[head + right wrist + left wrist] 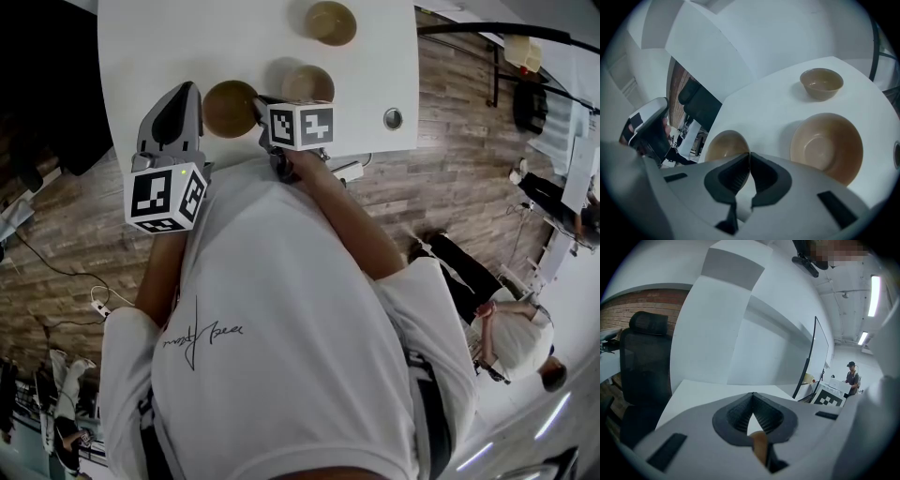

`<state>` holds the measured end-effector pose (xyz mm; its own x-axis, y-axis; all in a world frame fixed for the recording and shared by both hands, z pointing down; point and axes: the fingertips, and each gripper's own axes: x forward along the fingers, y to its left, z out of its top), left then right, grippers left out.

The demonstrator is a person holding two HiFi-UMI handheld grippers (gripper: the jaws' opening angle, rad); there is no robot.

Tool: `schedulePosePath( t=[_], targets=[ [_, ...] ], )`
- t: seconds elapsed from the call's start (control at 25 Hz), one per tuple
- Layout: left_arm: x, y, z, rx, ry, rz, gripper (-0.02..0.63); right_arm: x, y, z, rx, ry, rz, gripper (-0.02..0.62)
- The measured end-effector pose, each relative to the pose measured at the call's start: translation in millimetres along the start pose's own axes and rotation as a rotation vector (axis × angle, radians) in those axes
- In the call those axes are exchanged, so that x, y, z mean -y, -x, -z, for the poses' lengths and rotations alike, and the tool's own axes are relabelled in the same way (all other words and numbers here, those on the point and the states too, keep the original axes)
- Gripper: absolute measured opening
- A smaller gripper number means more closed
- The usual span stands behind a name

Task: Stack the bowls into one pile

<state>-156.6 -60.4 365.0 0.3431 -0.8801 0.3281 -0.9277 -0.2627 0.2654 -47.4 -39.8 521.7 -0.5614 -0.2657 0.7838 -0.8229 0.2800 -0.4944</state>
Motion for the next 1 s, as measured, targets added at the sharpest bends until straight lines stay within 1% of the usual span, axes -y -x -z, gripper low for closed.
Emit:
schedulePosePath(
  t=[0.2, 0.48, 0.6, 0.8, 1.0],
  targets=[
    [1.3, -0.9, 1.7, -0.004, 0.0, 0.004, 0.006, -3.3, 4.5, -1.2, -0.001, 0.032, -0.004, 0.021],
    [1.0, -1.2, 1.2, -0.003, 0.016, 0.006, 0.006, -2.0, 16.6, -4.8, 0.014, 0.023, -0.021, 0.021],
    [0.9, -1.9, 2.6, -0.007, 0.018, 0.006, 0.006, 1.7, 24.6, -8.5, 0.021, 0.014, -0.027, 0.021],
    [0.0, -2.8, 4.4, -0.012, 0.043, 0.015, 0.006, 7.7, 35.7, -11.5, 0.029, -0.008, -0.027, 0.021],
    [-0.8, -2.7, 5.8, -0.019, 0.041, 0.015, 0.006, 17.9, 46.8, -15.3, 0.052, -0.037, -0.016, 0.021]
  ],
)
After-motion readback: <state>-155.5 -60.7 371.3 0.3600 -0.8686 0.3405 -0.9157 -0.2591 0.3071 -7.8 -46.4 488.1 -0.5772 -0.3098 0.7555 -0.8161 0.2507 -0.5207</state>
